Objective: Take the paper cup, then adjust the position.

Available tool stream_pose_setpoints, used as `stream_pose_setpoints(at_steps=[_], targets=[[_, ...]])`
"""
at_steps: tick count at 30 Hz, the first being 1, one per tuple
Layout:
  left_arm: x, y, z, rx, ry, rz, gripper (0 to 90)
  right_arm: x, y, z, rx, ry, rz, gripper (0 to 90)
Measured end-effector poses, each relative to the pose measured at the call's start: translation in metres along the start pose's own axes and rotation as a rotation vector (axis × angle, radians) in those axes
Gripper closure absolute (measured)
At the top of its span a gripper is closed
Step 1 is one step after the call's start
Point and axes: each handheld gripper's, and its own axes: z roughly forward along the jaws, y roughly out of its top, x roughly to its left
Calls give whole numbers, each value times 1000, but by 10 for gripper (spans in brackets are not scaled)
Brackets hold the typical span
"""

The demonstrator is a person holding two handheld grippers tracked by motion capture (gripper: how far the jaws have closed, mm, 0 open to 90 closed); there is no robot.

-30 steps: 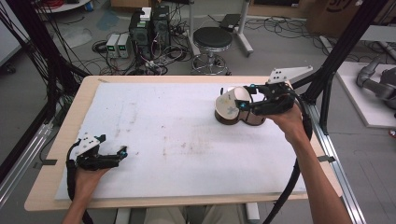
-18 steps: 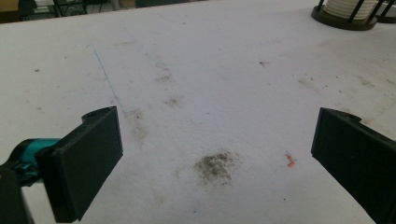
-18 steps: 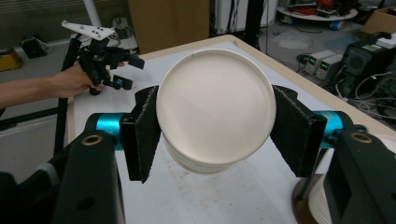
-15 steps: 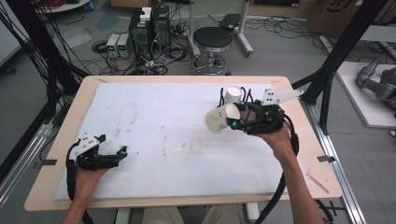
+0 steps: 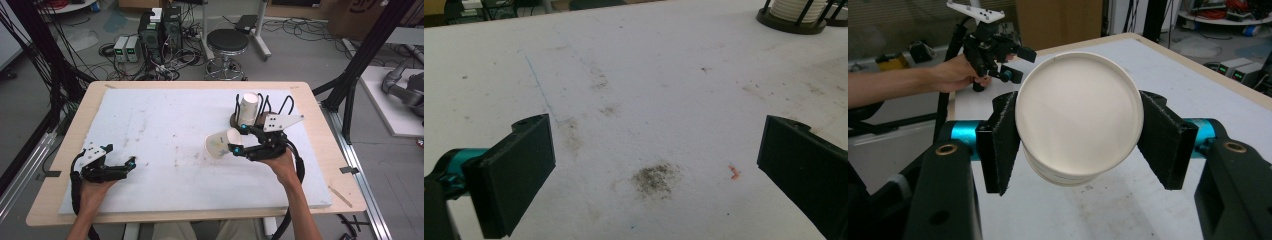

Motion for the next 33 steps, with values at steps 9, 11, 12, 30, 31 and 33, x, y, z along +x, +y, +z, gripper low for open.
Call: stream_pose_setpoints(at_steps=[9, 11, 12, 30, 31, 33], targets=[[0, 0, 0, -2, -1, 0, 19, 0, -1, 2, -9, 3, -4, 382], [0, 0, 0, -3, 0, -1, 19, 0, -1, 2, -4, 1, 0, 382], [0, 0, 0, -2, -1, 0, 19, -1, -2, 2, -3, 1, -2, 382], [-1, 0, 1, 4, -2, 6, 19, -6, -3, 7, -1, 8, 4, 382], [-1, 0, 1, 6, -2, 7, 19, -6, -3, 8, 1, 6, 3, 382], [-1, 0, 1, 8, 0, 6, 19, -6, -3, 8, 1, 8, 6, 382]])
